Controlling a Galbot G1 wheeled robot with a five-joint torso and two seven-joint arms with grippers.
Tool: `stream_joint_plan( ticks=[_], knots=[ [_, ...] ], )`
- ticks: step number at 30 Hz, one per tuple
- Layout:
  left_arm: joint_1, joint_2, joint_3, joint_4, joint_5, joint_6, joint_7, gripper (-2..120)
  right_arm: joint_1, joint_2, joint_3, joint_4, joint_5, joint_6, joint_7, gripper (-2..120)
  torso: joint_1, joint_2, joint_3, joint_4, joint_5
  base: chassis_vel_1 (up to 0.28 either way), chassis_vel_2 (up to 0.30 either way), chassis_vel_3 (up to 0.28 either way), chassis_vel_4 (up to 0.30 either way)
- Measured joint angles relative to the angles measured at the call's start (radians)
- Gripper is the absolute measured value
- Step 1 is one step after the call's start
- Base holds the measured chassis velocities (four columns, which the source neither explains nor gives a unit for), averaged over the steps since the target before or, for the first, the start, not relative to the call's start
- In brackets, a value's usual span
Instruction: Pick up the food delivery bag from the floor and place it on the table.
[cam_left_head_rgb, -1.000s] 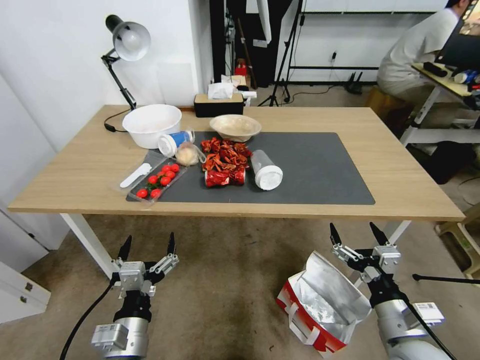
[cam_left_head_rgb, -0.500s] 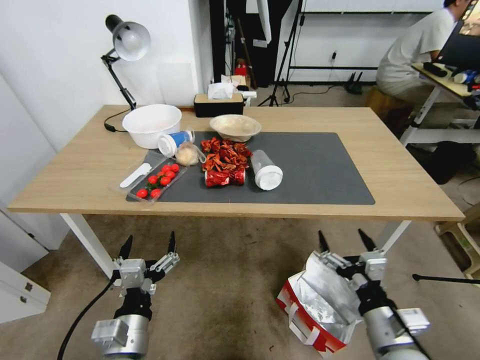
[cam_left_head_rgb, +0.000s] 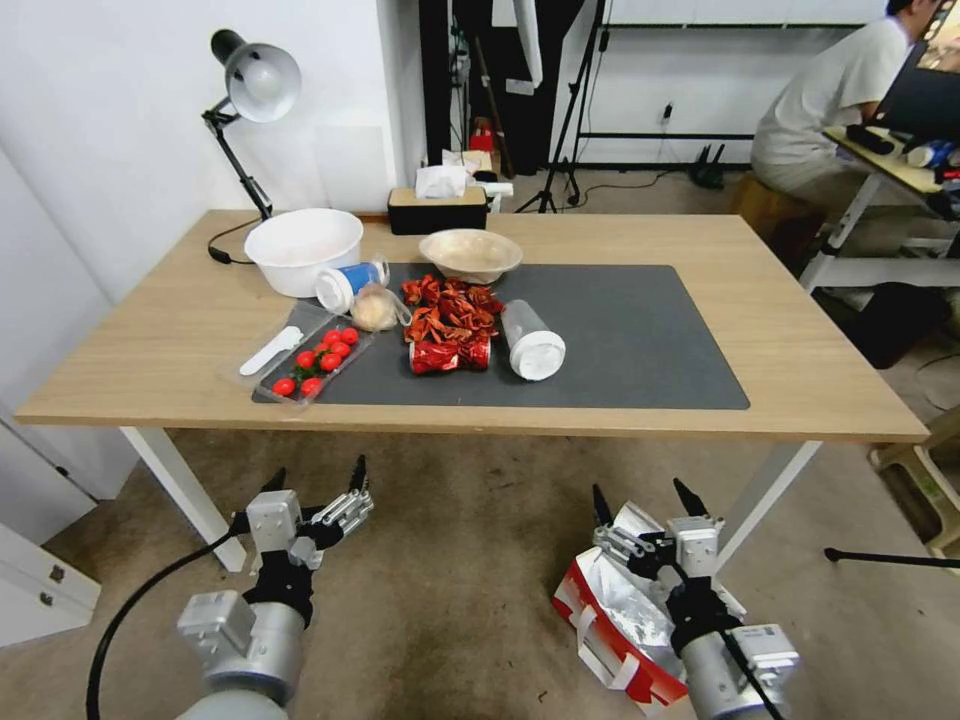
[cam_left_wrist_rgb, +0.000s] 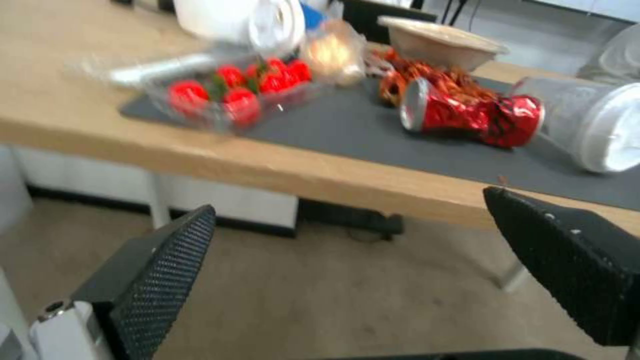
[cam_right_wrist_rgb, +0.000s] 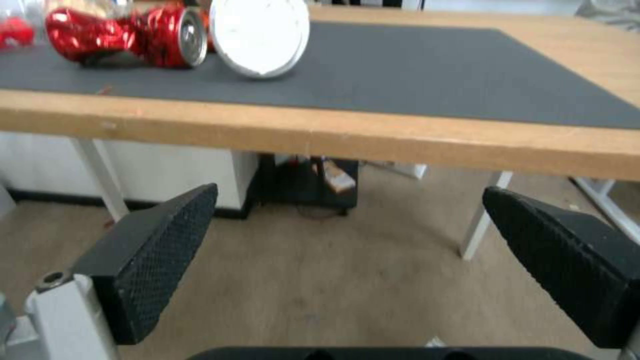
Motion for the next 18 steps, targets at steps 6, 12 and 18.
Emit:
stream_joint_plan(
  ticks=[6, 12, 18],
  knots=[
    [-0.002, -0.002, 0.004, 0.000, -0.046, -0.007, -0.005, 100, -0.004, 0.021, 0.001, 0.022, -0.030, -0.006, -0.010, 100, 0.000, 0.000, 0.000, 0.0001, 0.0002, 0.000, 0.000, 0.000, 0.000],
    [-0.002, -0.003, 0.004, -0.005, -0.055, -0.004, -0.023, 100, -0.003, 0.018, 0.005, 0.023, -0.028, -0.004, -0.006, 100, -0.003, -0.007, -0.004, 0.0001, 0.0002, 0.000, 0.000, 0.000, 0.000],
    [0.004, -0.007, 0.001, -0.006, -0.057, -0.004, -0.030, 100, -0.001, 0.014, 0.008, 0.023, -0.023, -0.002, -0.001, 100, -0.017, -0.038, -0.021, 0.0001, 0.0001, 0.000, 0.000, 0.000, 0.000]
  ],
)
